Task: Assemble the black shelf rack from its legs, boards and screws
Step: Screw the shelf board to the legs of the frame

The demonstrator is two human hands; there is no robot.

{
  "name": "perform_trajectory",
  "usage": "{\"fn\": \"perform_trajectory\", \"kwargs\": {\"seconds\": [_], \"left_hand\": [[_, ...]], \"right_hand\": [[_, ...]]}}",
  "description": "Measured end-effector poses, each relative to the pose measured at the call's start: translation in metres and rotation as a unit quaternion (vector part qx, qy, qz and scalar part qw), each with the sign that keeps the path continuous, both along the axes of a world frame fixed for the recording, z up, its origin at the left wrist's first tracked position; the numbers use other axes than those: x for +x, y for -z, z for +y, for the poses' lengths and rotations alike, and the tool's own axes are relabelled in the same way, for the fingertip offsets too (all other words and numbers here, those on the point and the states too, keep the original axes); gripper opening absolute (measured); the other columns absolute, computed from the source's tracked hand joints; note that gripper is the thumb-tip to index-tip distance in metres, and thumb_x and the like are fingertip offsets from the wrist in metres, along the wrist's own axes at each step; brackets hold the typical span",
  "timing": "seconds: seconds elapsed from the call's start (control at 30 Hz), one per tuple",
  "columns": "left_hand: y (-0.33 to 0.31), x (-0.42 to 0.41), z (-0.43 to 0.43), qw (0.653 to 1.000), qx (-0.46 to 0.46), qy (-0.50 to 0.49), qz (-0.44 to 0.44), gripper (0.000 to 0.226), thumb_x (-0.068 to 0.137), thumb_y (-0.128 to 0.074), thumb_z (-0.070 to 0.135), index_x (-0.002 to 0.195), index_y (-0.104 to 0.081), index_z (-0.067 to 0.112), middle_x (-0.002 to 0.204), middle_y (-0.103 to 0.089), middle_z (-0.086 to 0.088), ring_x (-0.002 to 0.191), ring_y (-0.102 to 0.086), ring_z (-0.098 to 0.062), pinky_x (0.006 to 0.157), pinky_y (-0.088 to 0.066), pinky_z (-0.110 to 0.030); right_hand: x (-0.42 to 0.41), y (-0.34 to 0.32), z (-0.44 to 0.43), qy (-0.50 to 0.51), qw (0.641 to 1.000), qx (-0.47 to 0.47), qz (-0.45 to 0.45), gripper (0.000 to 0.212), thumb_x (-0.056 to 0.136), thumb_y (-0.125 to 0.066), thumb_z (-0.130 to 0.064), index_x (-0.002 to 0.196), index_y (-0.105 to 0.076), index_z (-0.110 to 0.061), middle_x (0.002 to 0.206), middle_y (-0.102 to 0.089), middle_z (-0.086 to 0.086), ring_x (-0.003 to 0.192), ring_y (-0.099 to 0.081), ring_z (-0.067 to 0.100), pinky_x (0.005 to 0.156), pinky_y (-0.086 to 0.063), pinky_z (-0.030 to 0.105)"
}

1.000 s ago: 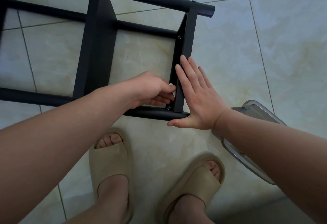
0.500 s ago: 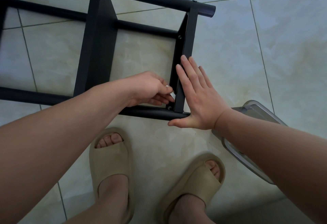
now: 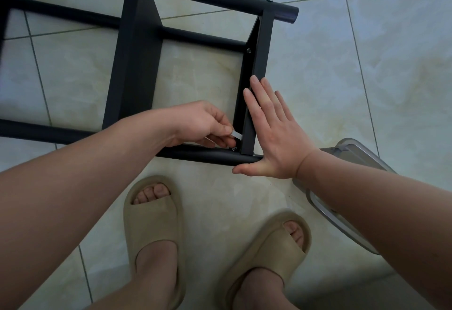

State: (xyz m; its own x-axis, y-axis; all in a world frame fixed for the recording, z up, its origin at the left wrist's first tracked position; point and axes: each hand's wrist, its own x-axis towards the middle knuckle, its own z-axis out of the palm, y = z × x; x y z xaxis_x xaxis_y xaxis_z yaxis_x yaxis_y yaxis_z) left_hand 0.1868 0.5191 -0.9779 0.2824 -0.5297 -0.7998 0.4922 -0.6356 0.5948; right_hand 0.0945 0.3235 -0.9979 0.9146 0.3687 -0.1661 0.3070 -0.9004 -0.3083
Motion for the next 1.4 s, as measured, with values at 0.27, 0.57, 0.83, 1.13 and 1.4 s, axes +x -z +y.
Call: {"fn": "perform_trajectory", "kwargs": {"seconds": [0.27,0.57,0.83,1.13,1.4], "left_hand": [[0.002,-0.002,0.003,0.999,0.001,0.039,-0.009,0.012,0.098,-0.059,0.010,0.094,-0.070,0.010,0.083,-0.077,0.004,0.073,-0.069,-0.001,0.070,-0.052,-0.016],[0.001,-0.004,0.003,0.990,0.049,0.117,-0.068,0.011,0.093,-0.069,0.017,0.084,-0.073,0.023,0.072,-0.068,0.007,0.069,-0.060,-0.008,0.064,-0.043,-0.022],[-0.006,-0.001,0.007,0.972,0.101,0.150,-0.150,0.010,0.094,-0.066,0.024,0.088,-0.073,0.024,0.082,-0.072,0.009,0.080,-0.063,-0.009,0.075,-0.049,-0.028],[-0.067,0.071,-0.015,0.887,0.170,0.119,-0.412,0.016,0.096,-0.053,0.019,0.096,-0.069,0.017,0.088,-0.068,0.000,0.082,-0.063,-0.019,0.063,-0.048,-0.032],[-0.051,0.158,-0.051,0.851,0.191,0.073,-0.484,0.015,0.100,-0.040,0.016,0.113,-0.045,0.012,0.099,-0.053,-0.007,0.092,-0.053,-0.031,0.071,-0.037,-0.037]], "right_hand": [[0.000,-0.003,0.001,0.001,1.000,-0.005,0.006,0.132,0.075,-0.045,-0.092,0.160,-0.007,0.002,0.168,0.003,0.020,0.156,0.007,0.035,0.124,-0.011,0.059],[0.000,-0.006,0.002,0.001,1.000,-0.012,0.022,0.133,0.074,-0.047,-0.091,0.160,-0.007,0.002,0.168,0.003,0.021,0.156,0.007,0.035,0.125,-0.009,0.057],[0.002,-0.013,0.003,-0.011,0.998,-0.035,0.050,0.137,0.070,-0.044,-0.095,0.161,-0.001,-0.002,0.169,0.010,0.016,0.156,0.013,0.032,0.126,-0.004,0.056],[0.045,-0.071,-0.021,0.037,0.986,0.012,0.160,0.109,0.075,-0.053,-0.084,0.161,-0.022,-0.024,0.169,-0.012,-0.004,0.155,-0.009,0.017,0.126,-0.016,0.045],[0.156,-0.059,-0.050,0.163,0.974,-0.063,0.146,0.110,0.080,-0.075,-0.060,0.162,-0.008,-0.029,0.169,-0.012,-0.006,0.156,-0.003,0.017,0.121,-0.014,0.048]]}}
